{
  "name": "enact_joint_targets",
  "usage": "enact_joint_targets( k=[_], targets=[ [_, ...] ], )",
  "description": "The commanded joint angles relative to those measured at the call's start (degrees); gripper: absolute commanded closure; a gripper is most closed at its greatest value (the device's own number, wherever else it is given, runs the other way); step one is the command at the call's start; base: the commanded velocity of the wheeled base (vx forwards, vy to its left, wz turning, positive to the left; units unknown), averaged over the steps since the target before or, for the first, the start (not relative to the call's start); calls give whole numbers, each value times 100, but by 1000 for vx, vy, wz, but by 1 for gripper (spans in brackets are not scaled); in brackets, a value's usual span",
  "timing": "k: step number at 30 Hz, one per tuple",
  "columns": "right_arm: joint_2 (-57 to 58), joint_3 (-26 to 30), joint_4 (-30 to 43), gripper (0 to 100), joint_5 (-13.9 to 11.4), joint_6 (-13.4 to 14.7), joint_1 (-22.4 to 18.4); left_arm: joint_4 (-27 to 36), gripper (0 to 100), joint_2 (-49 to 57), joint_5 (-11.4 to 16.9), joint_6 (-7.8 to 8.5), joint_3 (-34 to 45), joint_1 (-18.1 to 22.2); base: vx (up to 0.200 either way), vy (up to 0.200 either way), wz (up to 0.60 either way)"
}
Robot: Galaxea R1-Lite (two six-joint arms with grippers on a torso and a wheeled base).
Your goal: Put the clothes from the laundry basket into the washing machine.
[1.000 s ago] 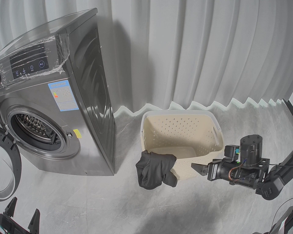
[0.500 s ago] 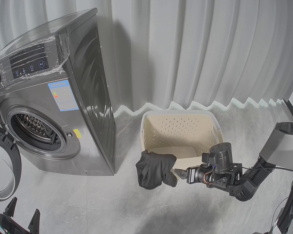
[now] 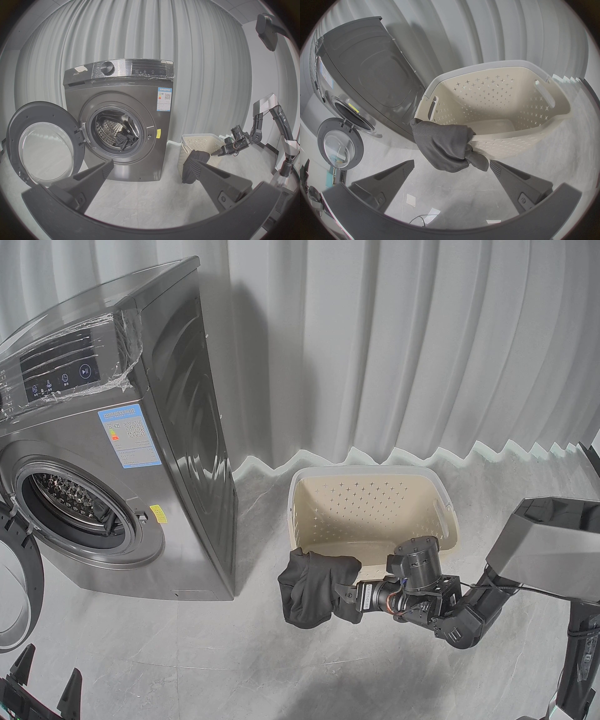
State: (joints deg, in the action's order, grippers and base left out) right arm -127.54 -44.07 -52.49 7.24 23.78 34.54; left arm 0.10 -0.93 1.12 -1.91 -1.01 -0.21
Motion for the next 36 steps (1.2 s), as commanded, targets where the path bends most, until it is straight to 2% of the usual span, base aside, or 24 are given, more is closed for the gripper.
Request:
enact_joint_targets(
  k=[1,20,32,36],
  targets=[
    [-377,-269,-7,0,5,30,62,-1,0,93,2,-2,92,3,0,0,0],
    [-1194,-1297,20,0,-12,-14,44,-1,0,93,2,7,92,3,0,0,0],
    [-1572,-1754,-103,0,-12,12,53,-1,0,93,2,-2,92,3,0,0,0],
    [-1757,-1956,-349,0,-3,12,18,-1,0,93,2,-2,92,3,0,0,0]
  ],
)
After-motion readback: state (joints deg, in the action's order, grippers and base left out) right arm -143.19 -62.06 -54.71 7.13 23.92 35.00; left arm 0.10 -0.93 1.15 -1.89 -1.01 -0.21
